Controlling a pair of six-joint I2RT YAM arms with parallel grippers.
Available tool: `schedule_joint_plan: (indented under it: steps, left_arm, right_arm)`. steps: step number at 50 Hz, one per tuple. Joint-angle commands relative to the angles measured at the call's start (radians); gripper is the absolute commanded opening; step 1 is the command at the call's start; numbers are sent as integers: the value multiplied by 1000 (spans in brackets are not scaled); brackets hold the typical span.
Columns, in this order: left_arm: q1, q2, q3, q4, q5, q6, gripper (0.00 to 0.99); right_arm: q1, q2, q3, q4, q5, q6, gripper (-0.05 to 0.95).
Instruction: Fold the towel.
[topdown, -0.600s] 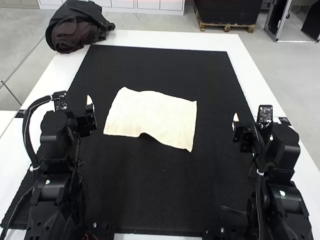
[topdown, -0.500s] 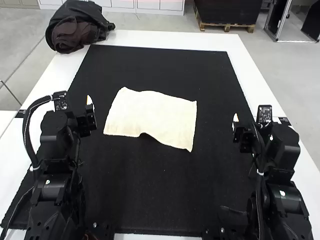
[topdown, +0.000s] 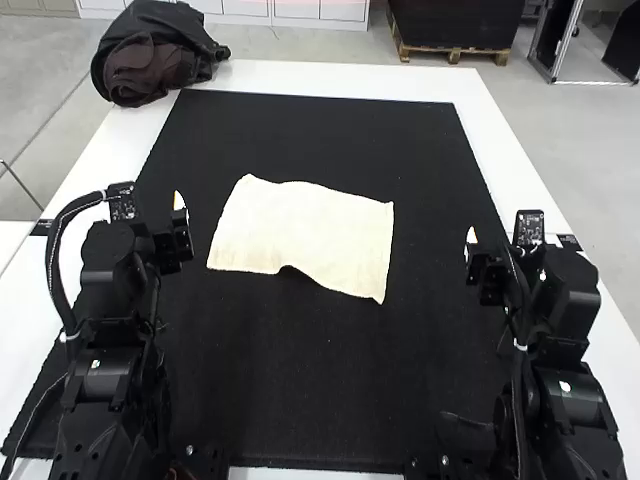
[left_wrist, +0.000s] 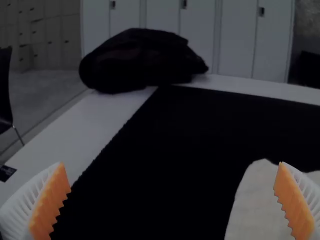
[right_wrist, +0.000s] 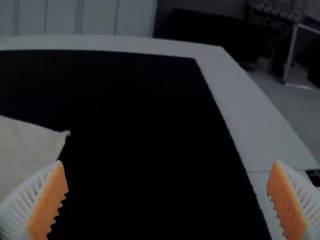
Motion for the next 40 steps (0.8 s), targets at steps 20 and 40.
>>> schedule_joint_plan:
  steps: [20, 40]
  left_arm:
    - [2, -8, -4, 9, 4, 32, 957]
    - [2, -8, -6, 10, 4, 38, 959]
  right_arm:
    - [0, -7, -6, -9, -16, -9, 921]
    - [0, -7, -6, -9, -16, -10, 921]
